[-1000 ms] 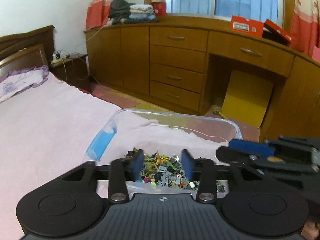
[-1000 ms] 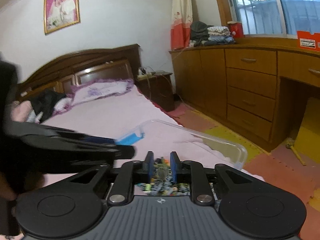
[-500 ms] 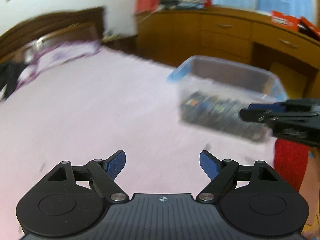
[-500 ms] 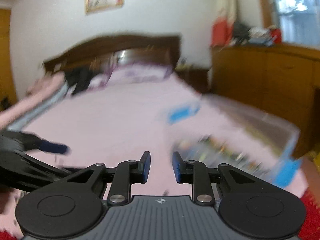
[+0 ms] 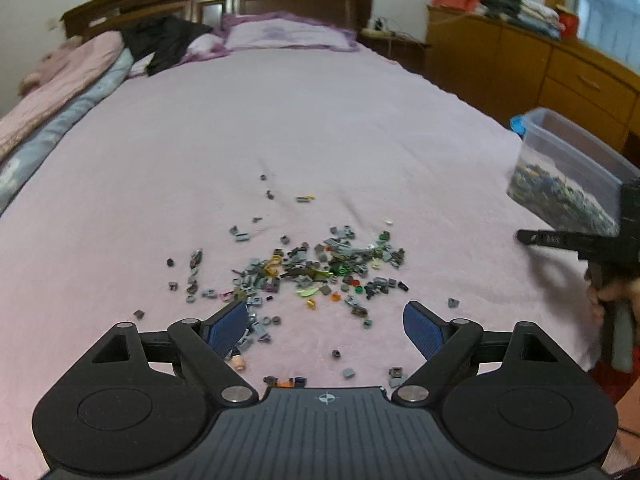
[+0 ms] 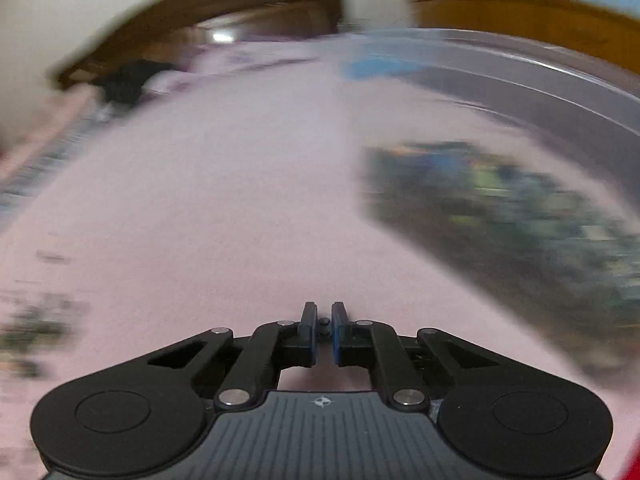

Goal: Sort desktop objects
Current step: 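Move both open tools back over the brick pile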

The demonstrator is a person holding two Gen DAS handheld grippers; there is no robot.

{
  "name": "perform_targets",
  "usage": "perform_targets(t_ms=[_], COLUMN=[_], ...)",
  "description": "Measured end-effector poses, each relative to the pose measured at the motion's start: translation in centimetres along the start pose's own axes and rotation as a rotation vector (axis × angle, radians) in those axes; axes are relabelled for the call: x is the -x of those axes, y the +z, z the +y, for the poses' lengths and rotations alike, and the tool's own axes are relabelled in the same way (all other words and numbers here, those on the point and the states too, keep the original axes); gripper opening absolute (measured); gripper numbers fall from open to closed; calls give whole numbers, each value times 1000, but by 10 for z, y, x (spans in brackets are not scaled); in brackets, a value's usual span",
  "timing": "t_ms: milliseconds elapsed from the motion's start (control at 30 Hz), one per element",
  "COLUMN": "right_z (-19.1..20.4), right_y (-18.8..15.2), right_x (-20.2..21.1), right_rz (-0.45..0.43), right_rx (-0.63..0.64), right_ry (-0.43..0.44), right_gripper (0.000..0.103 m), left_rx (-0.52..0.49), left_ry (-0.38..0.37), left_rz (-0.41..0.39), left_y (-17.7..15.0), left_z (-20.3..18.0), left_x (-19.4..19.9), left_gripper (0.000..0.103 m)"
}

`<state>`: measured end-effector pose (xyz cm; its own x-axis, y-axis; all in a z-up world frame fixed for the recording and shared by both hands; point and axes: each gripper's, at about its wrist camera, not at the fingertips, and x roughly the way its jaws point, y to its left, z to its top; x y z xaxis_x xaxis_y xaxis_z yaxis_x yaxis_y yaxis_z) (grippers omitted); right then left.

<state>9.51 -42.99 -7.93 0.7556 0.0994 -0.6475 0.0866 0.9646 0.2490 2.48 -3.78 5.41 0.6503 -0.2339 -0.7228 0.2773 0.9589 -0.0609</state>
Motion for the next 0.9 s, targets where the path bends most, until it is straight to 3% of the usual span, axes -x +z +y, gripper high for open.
perform_targets(t_ms=[67, 100, 133, 200, 400, 500, 633, 733, 833, 867, 900], right_z=[26, 35, 40, 41, 23, 16, 8, 14, 27, 29, 29], right_y=[-1, -1, 0, 5, 47, 71, 95, 90, 75, 71, 70], right_x=[15, 26, 39, 60, 98, 96, 50, 13, -21, -29, -35], right_rz=[34, 14, -25, -120, -330, -363, -152, -14, 25, 16, -2], right_rx=[91, 123, 144, 174, 405, 554, 704, 784, 983, 1040, 1081], right_ry=[176, 204, 202, 132, -189, -314, -250, -196, -293, -329, -354], right_gripper=[15, 30, 54, 70, 73, 78, 79, 81, 85, 84, 76], left_rx=[7, 7, 6, 7, 57, 79, 102, 111, 131, 143, 158], left_ry=[-4, -5, -8, -13, -21, -14, 0, 20, 40, 45, 50], left_rz=[2, 0, 0, 1, 11, 24, 16, 15, 20, 22, 22], left_y=[-2, -2, -5, -11, -21, -25, -28, -31, -35, -36, -38], left_z=[-2, -2, -3, -4, 1, 5, 11, 17, 26, 30, 34], left_x=[2, 2, 1, -2, -10, -12, -8, -2, 2, 4, 5], left_gripper=[85, 85, 86, 86, 86, 86, 86, 87, 88, 88, 88])
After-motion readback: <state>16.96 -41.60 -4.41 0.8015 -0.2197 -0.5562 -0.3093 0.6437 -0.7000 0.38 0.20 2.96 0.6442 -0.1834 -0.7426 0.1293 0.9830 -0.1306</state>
